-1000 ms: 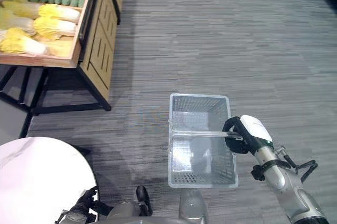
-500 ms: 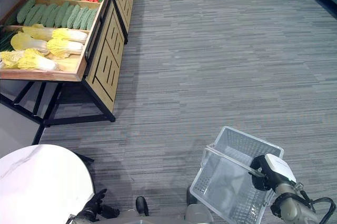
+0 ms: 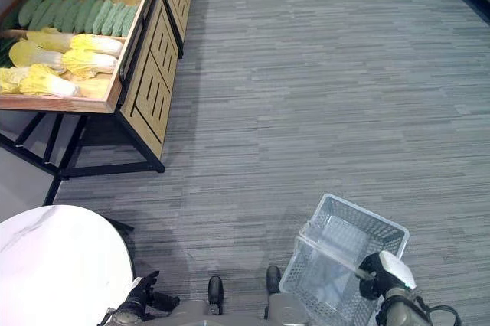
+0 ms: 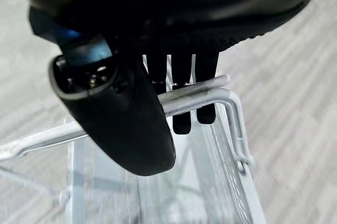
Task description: Get the vegetables into the basket
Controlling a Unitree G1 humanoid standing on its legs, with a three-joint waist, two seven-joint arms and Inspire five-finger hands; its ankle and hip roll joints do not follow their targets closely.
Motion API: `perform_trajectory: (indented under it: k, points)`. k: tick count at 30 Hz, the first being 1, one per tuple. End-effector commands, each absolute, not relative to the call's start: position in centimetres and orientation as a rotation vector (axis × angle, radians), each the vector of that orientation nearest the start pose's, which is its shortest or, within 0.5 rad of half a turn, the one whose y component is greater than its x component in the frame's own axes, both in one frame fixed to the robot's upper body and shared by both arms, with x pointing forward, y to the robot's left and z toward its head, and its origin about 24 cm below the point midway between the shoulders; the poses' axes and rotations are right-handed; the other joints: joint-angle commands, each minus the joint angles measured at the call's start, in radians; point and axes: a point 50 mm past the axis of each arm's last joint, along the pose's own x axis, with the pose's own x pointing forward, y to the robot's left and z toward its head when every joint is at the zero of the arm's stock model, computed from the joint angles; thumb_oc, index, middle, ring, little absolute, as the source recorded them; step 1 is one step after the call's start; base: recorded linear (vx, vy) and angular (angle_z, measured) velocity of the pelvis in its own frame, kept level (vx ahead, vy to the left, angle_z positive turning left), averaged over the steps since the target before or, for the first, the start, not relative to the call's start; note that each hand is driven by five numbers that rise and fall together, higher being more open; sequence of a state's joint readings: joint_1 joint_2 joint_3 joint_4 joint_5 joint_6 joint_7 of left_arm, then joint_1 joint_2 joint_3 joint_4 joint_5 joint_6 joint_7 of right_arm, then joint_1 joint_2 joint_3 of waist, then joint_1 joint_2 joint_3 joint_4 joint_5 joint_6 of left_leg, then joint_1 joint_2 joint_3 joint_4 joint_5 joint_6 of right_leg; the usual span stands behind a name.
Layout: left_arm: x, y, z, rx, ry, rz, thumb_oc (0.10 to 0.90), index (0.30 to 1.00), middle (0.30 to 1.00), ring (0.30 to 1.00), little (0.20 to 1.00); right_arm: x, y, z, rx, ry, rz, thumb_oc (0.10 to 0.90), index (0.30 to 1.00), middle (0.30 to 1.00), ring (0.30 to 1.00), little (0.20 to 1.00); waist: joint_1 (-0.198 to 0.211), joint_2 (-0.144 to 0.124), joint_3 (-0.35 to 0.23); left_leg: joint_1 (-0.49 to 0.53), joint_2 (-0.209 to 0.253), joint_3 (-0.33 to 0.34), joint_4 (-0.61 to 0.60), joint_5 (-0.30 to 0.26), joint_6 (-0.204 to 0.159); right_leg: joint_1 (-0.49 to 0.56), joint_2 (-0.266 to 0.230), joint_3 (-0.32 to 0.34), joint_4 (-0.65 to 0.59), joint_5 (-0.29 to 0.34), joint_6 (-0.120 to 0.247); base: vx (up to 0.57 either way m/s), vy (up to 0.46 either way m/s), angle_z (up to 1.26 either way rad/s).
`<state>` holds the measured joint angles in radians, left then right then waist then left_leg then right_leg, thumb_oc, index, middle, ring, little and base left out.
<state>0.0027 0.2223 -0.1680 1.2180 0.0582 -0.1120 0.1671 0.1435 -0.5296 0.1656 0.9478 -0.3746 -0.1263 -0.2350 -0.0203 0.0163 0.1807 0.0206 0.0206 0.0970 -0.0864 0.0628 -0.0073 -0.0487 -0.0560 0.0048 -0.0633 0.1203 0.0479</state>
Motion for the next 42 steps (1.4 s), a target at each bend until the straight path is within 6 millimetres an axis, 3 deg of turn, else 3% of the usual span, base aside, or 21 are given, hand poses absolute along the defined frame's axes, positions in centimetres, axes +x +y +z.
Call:
perform_trajectory:
  k: [1, 9, 15, 17, 18, 23, 28, 31, 34, 36, 37, 38, 42]
  points:
    - [9.8, 24.0, -15.5, 0.491, 1.091, 0.086, 0.900, 1.000, 1.000, 1.000, 1.000, 14.3, -33.0, -8.6, -0.969, 0.764, -0.113, 0.400, 0.300, 0.300, 0.300, 0.300, 0.030, -0.047, -0.033, -0.045, 0.015, 0.006, 0.043, -0.009, -0.028, 0.028, -0.002, 0.036, 0.076, -0.064, 0.051, 0.02, 0.070, -0.05]
    - [9.8, 24.5, -15.4, 0.498, 1.091, 0.100, 0.900, 1.000, 1.000, 1.000, 1.000, 12.0, -32.5, -10.9, -0.893, 0.926, -0.137, 0.400, 0.300, 0.300, 0.300, 0.300, 0.044, -0.055, -0.027, -0.050, -0.007, 0.017, 0.070, -0.046, -0.010, 0.031, -0.029, 0.043, 0.070, -0.057, 0.071, 0.03, 0.095, -0.07]
    - [11.1, 25.2, -14.8, 0.504, 1.039, 0.116, 0.900, 1.000, 1.000, 1.000, 1.000, 12.3, -32.4, -11.0, -0.894, 0.934, -0.143, 0.400, 0.300, 0.300, 0.300, 0.300, 0.051, -0.064, -0.012, -0.076, -0.033, 0.025, 0.108, -0.077, 0.015, 0.002, -0.054, 0.061, 0.112, -0.050, 0.096, 0.00, 0.142, -0.06]
    - [11.8, 25.6, -14.4, 0.514, 1.009, 0.122, 0.900, 1.000, 1.000, 1.000, 1.000, 13.4, -32.5, -10.5, -0.909, 0.897, -0.147, 0.400, 0.300, 0.300, 0.300, 0.300, 0.054, -0.063, 0.007, -0.078, -0.041, 0.037, 0.109, -0.085, 0.030, -0.054, -0.056, 0.063, 0.221, -0.022, 0.120, -0.03, 0.212, -0.22]
    - [12.2, 25.9, -14.1, 0.525, 0.992, 0.121, 0.900, 1.000, 1.000, 1.000, 1.000, 13.8, -32.5, -10.3, -0.904, 0.883, -0.158, 0.400, 0.300, 0.300, 0.300, 0.300, 0.047, -0.055, 0.028, -0.080, -0.039, 0.032, 0.121, -0.087, 0.035, -0.087, -0.047, 0.067, 0.298, -0.019, 0.121, -0.03, 0.120, -0.21]
    - [12.4, 25.9, -14.1, 0.515, 0.989, 0.127, 0.900, 1.000, 1.000, 1.000, 1.000, 13.3, -32.5, -10.6, -0.886, 0.909, -0.172, 0.400, 0.300, 0.300, 0.300, 0.300, 0.036, -0.045, 0.036, -0.055, -0.050, 0.011, 0.114, -0.098, 0.037, -0.128, -0.035, 0.055, 0.295, -0.024, 0.099, 0.08, 0.062, 0.03]
    - [12.2, 25.6, -14.3, 0.517, 1.010, 0.120, 0.900, 1.000, 1.000, 1.000, 1.000, 13.9, -32.6, -10.3, -0.881, 0.882, -0.192, 0.400, 0.300, 0.300, 0.300, 0.300, 0.014, -0.049, 0.050, -0.006, -0.060, -0.018, 0.114, -0.138, 0.027, -0.197, -0.037, 0.045, 0.191, 0.026, 0.096, 0.16, -0.056, 0.15]
    - [12.1, 25.3, -14.5, 0.514, 1.017, 0.110, 0.900, 1.000, 1.000, 1.000, 1.000, 13.6, -32.5, -10.4, -0.882, 0.889, -0.189, 0.400, 0.300, 0.300, 0.300, 0.300, -0.005, -0.053, 0.052, 0.044, -0.063, -0.045, 0.125, -0.171, 0.017, -0.234, -0.041, 0.047, 0.145, 0.073, 0.105, 0.26, -0.127, 0.28]
    - [11.8, 24.9, -14.7, 0.508, 1.029, 0.100, 0.900, 1.000, 1.000, 1.000, 1.000, 12.6, -32.8, -10.7, -0.878, 0.926, -0.197, 0.400, 0.300, 0.300, 0.300, 0.300, -0.012, -0.052, 0.038, 0.080, -0.052, -0.064, 0.135, -0.187, 0.001, -0.220, -0.038, 0.033, 0.146, 0.076, 0.098, 0.22, -0.163, 0.50]
    - [11.4, 24.8, -14.9, 0.501, 1.048, 0.104, 0.900, 1.000, 1.000, 1.000, 1.000, 12.3, -33.0, -10.8, -0.878, 0.945, -0.201, 0.400, 0.300, 0.300, 0.300, 0.300, -0.010, -0.045, 0.025, 0.093, -0.028, -0.071, 0.145, -0.179, -0.016, -0.205, -0.027, 0.010, 0.150, 0.063, 0.085, 0.26, -0.306, 0.37]
    - [11.1, 24.7, -15.1, 0.493, 1.063, 0.105, 0.900, 1.000, 1.000, 1.000, 1.000, 11.8, -33.3, -10.8, -0.874, 0.957, -0.214, 0.400, 0.300, 0.300, 0.300, 0.300, -0.012, -0.032, 0.007, 0.100, 0.019, -0.089, 0.164, -0.135, -0.048, -0.189, 0.010, -0.010, 0.173, 0.024, 0.055, 0.33, -0.428, 0.13]
    - [11.1, 24.6, -15.1, 0.494, 1.063, 0.101, 0.900, 1.000, 1.000, 1.000, 1.000, 11.7, -33.4, -10.8, -0.876, 0.955, -0.213, 0.400, 0.300, 0.300, 0.300, 0.300, -0.016, -0.028, 0.002, 0.098, 0.033, -0.096, 0.179, -0.118, -0.059, -0.183, 0.021, -0.015, 0.176, 0.009, 0.044, 0.27, -0.351, 0.20]
    - [11.5, 24.5, -15.0, 0.496, 1.053, 0.102, 0.900, 1.000, 1.000, 1.000, 1.000, 11.5, -33.6, -10.6, -0.883, 0.946, -0.211, 0.400, 0.300, 0.300, 0.300, 0.300, -0.019, -0.027, 0.003, 0.066, 0.048, -0.110, 0.257, -0.071, -0.080, -0.163, 0.039, -0.020, 0.179, -0.012, 0.023, 0.11, -0.181, 0.15]
